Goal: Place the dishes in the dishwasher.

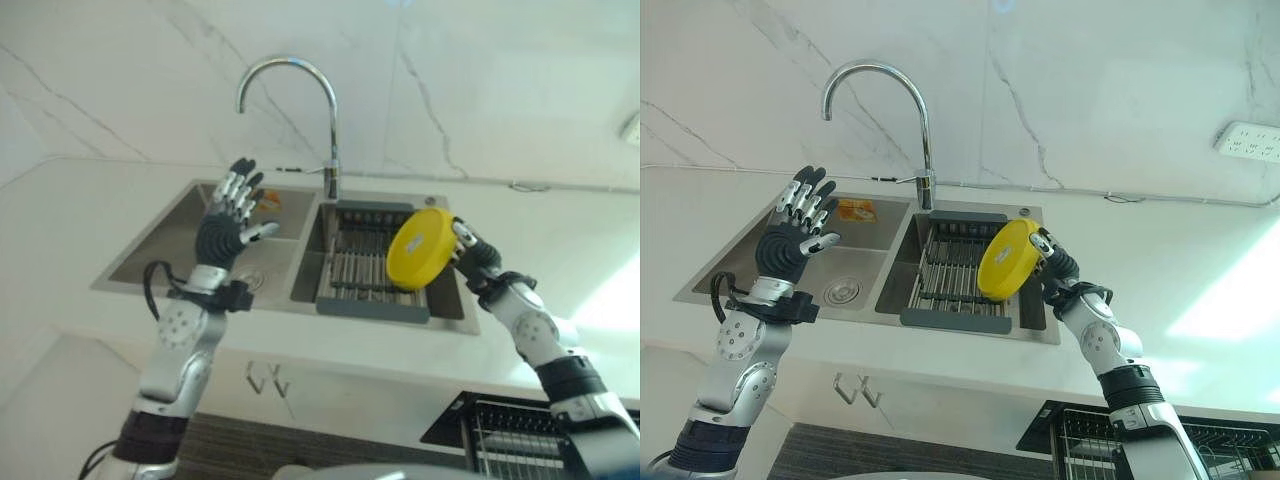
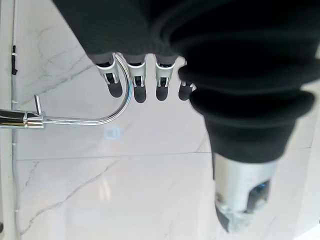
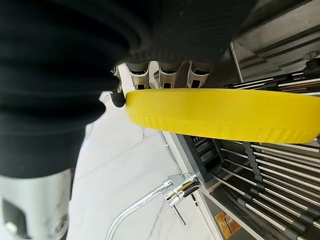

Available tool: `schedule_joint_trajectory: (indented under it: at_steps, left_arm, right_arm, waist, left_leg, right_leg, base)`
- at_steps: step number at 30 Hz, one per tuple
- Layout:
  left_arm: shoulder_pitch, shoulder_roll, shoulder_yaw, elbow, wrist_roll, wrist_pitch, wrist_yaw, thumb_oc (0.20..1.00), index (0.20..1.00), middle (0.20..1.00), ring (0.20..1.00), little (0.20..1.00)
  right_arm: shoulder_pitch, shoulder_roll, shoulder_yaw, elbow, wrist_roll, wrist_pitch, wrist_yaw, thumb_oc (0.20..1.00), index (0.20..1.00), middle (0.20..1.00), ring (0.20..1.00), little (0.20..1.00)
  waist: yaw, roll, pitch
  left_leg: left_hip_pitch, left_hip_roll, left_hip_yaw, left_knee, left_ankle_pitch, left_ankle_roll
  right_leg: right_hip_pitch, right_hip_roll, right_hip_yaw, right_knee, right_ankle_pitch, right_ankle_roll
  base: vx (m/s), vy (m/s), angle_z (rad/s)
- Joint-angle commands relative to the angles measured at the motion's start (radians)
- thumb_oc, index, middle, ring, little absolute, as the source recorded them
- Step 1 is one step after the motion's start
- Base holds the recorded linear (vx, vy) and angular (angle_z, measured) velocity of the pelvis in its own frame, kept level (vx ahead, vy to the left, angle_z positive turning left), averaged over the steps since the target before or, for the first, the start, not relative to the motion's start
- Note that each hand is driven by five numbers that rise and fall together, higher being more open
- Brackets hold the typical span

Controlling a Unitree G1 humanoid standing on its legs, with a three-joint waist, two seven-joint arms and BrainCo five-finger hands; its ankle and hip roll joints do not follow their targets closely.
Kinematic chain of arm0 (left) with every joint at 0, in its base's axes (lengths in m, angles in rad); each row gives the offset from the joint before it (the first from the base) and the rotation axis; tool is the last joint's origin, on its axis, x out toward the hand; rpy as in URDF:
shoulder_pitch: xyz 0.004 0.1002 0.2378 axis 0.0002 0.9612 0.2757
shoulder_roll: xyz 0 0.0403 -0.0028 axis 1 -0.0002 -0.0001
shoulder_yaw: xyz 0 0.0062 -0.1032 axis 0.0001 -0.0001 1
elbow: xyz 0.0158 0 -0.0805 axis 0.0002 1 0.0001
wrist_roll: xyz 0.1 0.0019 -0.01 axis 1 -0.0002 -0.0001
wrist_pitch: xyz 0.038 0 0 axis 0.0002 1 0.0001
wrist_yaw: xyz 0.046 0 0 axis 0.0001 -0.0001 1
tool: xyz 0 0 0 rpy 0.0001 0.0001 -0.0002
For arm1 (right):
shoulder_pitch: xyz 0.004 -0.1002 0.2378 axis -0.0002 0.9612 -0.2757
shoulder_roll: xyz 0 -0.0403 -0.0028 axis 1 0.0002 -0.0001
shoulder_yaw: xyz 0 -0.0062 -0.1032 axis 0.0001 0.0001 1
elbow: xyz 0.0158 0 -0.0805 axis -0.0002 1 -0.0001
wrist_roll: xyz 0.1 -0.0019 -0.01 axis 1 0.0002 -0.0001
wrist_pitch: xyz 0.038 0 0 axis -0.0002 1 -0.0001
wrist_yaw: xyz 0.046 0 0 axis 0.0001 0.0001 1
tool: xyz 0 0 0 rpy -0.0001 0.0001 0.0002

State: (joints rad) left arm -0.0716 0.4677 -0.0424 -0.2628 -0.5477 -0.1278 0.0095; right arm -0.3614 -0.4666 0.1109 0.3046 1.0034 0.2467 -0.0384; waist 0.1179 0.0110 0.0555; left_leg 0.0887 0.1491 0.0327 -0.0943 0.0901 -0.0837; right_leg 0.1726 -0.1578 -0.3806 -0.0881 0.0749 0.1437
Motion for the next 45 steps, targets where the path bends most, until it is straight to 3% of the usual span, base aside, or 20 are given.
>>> schedule_joint_trajectory:
  at_steps: [1,21,45]
  left_arm:
    - [-0.071,0.065,-0.015,-0.011,-0.02,-0.054,0.01,1.0,1.0,1.0,1.0,1.0]
    - [-0.062,0.067,-0.005,-0.016,-0.013,-0.054,0.01,1.0,1.0,1.0,1.0,1.0]
    - [-0.061,0.072,-0.011,-0.013,-0.017,-0.056,0.02,1.0,1.0,1.0,1.0,1.0]
  right_arm:
    - [-0.118,0.021,0.0,-0.003,0.047,-0.063,0.006,1.0,1.0,1.0,1.0,1.0]
    - [-0.078,0.011,-0.045,-0.036,0.067,-0.084,0.006,1.0,1.0,1.0,1.0,1.0]
    - [-0.088,0.026,-0.027,0.048,0.121,-0.051,0.019,1.0,1.0,1.0,1.0,1.0]
  waist:
    - [0.023,-0.053,0.02]
    - [0.012,-0.053,0.02]
    - [0.021,-0.051,0.025]
  left_leg:
    - [0.075,-0.02,0.076,0.007,-0.137,0.009]
    - [0.078,-0.017,0.082,0.007,-0.138,0.007]
    - [0.079,-0.017,0.077,0.007,-0.136,0.005]
  right_leg:
    - [0.024,-0.023,0.016,0.001,-0.061,-0.014]
    - [0.024,-0.022,0.021,0.001,-0.063,-0.013]
    - [0.027,-0.021,0.019,0.001,-0.063,-0.015]
  base:
    - [0.0,0.0,0.0]
    - [0.0,0.0,0.0]
    - [0.0,0.0,0.0]
